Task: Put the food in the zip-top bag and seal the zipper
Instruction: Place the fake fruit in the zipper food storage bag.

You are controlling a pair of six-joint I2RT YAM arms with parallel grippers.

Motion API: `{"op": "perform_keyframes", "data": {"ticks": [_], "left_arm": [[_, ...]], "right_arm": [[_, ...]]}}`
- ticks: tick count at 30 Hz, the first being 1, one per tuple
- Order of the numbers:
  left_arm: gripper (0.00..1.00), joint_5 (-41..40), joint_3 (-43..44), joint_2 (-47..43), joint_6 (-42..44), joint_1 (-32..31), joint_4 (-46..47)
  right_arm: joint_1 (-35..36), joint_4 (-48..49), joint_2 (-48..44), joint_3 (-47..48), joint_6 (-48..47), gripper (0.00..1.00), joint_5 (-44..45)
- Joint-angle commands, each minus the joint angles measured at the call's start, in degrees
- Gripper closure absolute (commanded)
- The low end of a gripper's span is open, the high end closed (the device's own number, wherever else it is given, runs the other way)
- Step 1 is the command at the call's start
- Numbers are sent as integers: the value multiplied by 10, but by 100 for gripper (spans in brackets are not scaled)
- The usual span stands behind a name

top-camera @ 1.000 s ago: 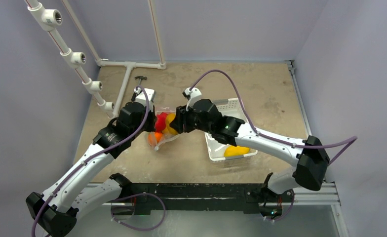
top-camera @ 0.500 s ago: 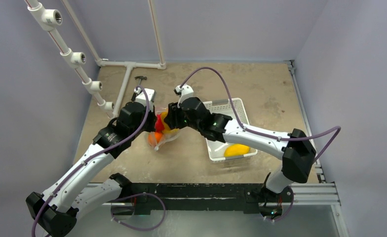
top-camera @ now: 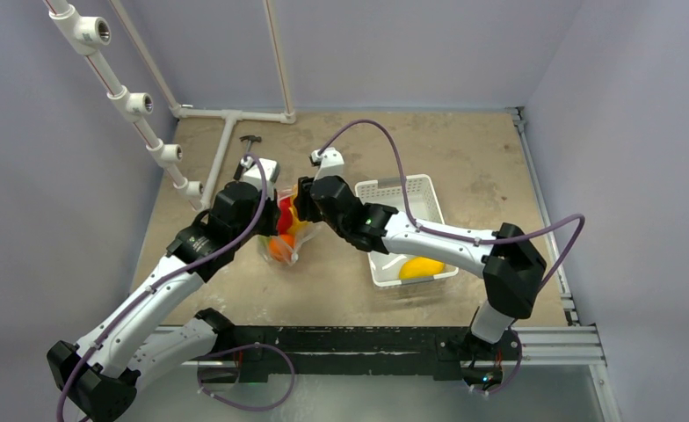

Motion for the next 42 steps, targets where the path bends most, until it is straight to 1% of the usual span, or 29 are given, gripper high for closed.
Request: {"op": "perform_keyframes", "data": {"ticks": [1, 4, 10, 12, 15, 23, 31, 38, 42], "left_arm": [[100, 8, -2, -3, 4, 1, 24], [100, 8, -2, -3, 4, 1, 24], [100, 7, -2, -5, 3, 0, 24], [100, 6, -2, -5, 3, 0, 24], [100, 7, -2, -5, 3, 1, 24], [100, 7, -2, -3, 3, 1, 24], [100, 7, -2, -2, 3, 1, 25], [100, 7, -2, -1, 3, 1, 25], [100, 8, -2, -1, 3, 1, 24]], "right_arm": [[0, 62, -6, 12, 7, 77, 55], [0, 66, 2, 14, 12, 62, 55], [1, 77, 6, 10, 17, 39, 35], [1, 84, 2, 7, 17, 30, 26], [1, 88, -3, 5, 14, 23, 10], [3, 81, -51, -9, 24, 22, -24], [4, 45, -111, -26, 49, 24, -56], [4, 22, -163, -68, 84, 26, -58], [4, 21, -191, -108, 115, 27, -60]]}}
